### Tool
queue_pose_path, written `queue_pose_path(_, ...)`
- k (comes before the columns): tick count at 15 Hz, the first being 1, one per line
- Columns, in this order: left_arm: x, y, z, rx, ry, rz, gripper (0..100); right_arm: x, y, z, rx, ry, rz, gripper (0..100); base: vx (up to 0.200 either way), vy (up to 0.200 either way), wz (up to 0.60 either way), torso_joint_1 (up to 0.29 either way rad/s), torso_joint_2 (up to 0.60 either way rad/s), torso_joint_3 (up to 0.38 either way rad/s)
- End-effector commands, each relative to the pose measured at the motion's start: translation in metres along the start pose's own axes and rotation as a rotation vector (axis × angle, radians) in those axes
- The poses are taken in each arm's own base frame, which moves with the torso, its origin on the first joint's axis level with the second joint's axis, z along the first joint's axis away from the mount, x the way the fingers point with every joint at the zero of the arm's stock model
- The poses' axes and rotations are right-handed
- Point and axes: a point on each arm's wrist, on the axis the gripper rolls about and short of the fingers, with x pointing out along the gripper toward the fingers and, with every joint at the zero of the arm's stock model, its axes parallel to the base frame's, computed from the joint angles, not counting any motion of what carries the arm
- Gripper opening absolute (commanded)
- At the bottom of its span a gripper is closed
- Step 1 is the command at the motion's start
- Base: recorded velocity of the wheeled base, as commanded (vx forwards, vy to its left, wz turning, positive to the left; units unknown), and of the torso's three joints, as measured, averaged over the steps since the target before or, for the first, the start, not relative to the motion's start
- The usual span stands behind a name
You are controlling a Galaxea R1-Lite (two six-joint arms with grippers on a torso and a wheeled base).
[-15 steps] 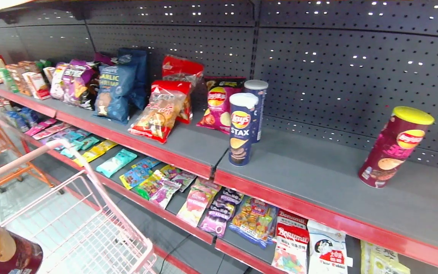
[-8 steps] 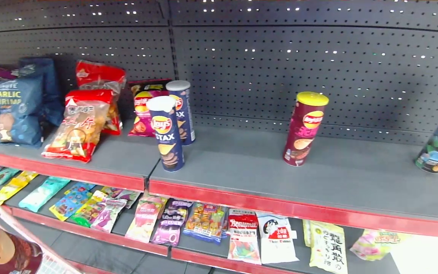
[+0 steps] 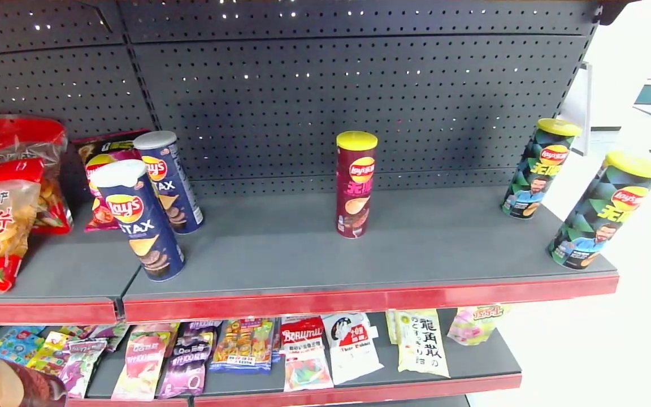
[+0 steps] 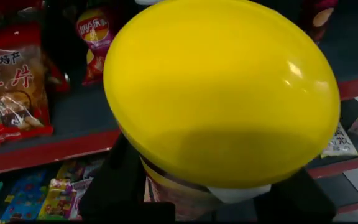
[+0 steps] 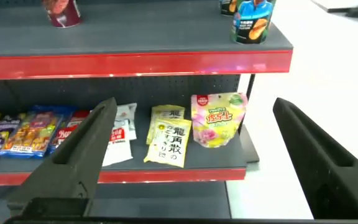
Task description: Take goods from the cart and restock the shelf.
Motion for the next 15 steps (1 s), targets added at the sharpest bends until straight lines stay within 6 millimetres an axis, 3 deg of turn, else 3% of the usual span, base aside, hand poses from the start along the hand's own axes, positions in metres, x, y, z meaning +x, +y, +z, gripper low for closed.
queue_pose_path(1,-0.019,-0.004,-0.011,0.013,-0.027,-0.023,0,0.0,0.0,0.001,-0.064,-0.005,0.009,100,0.0,0.0,0.0,0.0,0.0,0.0)
queue_pose_path(2,-0.023,-0.005,-0.014,0.017,-0.031,-0.023,0,0.001,0.0,0.002,-0.046,0.008,0.015,100,0.0,0.0,0.0,0.0,0.0,0.0)
queue_pose_path(3,-0.024,-0.005,-0.014,0.018,-0.038,-0.026,0,-0.001,0.0,0.033,-0.037,-0.031,0.056,100,0.0,0.0,0.0,0.0,0.0,0.0)
queue_pose_path(4,-0.024,-0.005,-0.014,0.018,-0.039,-0.034,0,0.02,0.0,0.098,0.002,0.022,0.093,100,0.0,0.0,0.0,0.0,0.0,0.0)
queue_pose_path(5,-0.024,-0.005,-0.015,0.018,-0.038,-0.037,0,0.048,0.0,0.136,0.052,0.072,0.116,100,0.0,0.0,0.0,0.0,0.0,0.0)
queue_pose_path(6,-0.023,-0.006,-0.018,0.016,-0.028,-0.035,0,0.07,0.002,0.152,-0.002,0.108,0.207,100,0.0,0.0,0.0,0.0,0.0,0.0)
queue_pose_path(7,-0.022,-0.005,-0.019,0.017,-0.023,-0.033,0,0.088,0.009,0.154,-0.117,0.14,0.349,100,0.0,0.0,0.0,0.0,0.0,0.0)
queue_pose_path(10,-0.02,-0.004,-0.013,0.019,-0.045,-0.011,0,0.161,0.045,0.148,-0.165,0.213,0.544,100,0.0,0.0,0.0,0.0,0.0,0.0)
queue_pose_path(12,-0.017,-0.003,-0.01,0.019,-0.05,-0.011,0,0.197,0.066,0.139,-0.171,0.21,0.593,100,0.0,0.0,0.0,0.0,0.0,0.0)
queue_pose_path(13,-0.016,-0.003,-0.009,0.022,-0.056,-0.013,0,0.232,0.083,0.132,-0.173,0.191,0.605,100,0.0,0.0,0.0,0.0,0.0,0.0)
queue_pose_path(15,-0.016,-0.003,-0.01,0.021,-0.054,-0.01,0,0.264,0.096,0.127,-0.172,0.211,0.606,100,0.0,0.0,0.0,0.0,0.0,0.0)
